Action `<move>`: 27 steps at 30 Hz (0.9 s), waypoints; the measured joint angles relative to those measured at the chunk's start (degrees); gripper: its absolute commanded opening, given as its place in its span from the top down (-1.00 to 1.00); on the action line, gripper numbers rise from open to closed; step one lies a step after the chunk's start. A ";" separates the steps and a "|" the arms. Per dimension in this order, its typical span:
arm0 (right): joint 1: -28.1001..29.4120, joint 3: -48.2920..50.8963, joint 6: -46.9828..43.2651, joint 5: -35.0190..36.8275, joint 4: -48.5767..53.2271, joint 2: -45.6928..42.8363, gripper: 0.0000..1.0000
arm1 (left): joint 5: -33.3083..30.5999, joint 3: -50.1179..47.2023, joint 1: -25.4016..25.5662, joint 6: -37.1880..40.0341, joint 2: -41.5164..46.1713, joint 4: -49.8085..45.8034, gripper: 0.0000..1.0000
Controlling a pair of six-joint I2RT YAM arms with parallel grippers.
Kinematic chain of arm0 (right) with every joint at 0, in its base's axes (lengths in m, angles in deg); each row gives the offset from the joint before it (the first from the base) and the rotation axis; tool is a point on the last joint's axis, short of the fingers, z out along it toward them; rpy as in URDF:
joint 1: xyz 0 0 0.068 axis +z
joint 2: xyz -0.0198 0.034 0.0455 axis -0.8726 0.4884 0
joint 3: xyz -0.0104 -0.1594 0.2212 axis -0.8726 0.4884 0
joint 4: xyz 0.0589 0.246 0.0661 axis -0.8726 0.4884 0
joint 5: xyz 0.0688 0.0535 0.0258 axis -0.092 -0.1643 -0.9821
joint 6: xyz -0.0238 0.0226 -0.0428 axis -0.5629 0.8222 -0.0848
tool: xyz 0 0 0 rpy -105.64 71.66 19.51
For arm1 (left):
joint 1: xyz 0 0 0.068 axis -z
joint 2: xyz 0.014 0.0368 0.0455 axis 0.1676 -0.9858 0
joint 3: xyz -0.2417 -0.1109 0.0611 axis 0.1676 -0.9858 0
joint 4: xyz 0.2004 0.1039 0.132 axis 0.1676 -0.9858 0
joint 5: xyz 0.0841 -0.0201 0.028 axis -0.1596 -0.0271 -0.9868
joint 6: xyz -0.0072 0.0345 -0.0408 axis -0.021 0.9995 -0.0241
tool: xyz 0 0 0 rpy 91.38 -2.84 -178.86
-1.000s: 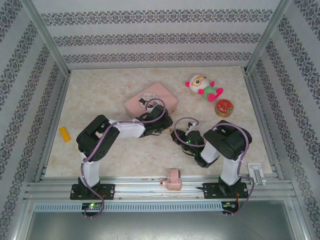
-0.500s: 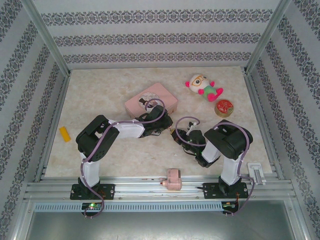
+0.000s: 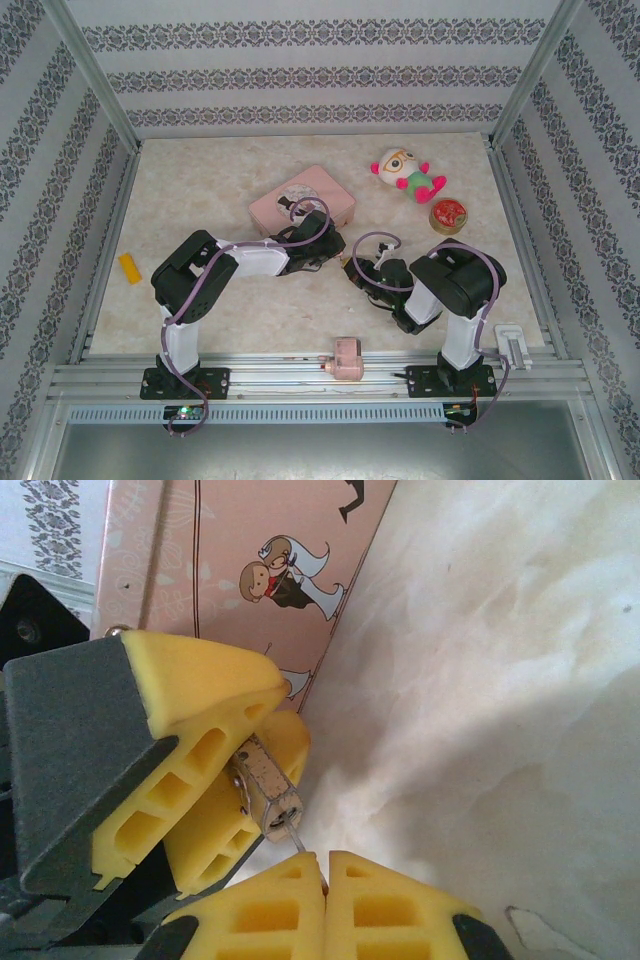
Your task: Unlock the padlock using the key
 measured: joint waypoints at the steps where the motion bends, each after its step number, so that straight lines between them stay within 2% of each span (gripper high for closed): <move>1: -0.07 -0.02 0.00 -0.15 -0.07 0.11 1.00 | 0.00 0.00 0.00 -0.02 0.00 0.02 1.00; 27: -0.07 -0.57 0.02 -0.13 -1.14 0.79 1.00 | 0.44 -1.14 -0.22 -0.02 0.42 1.73 1.00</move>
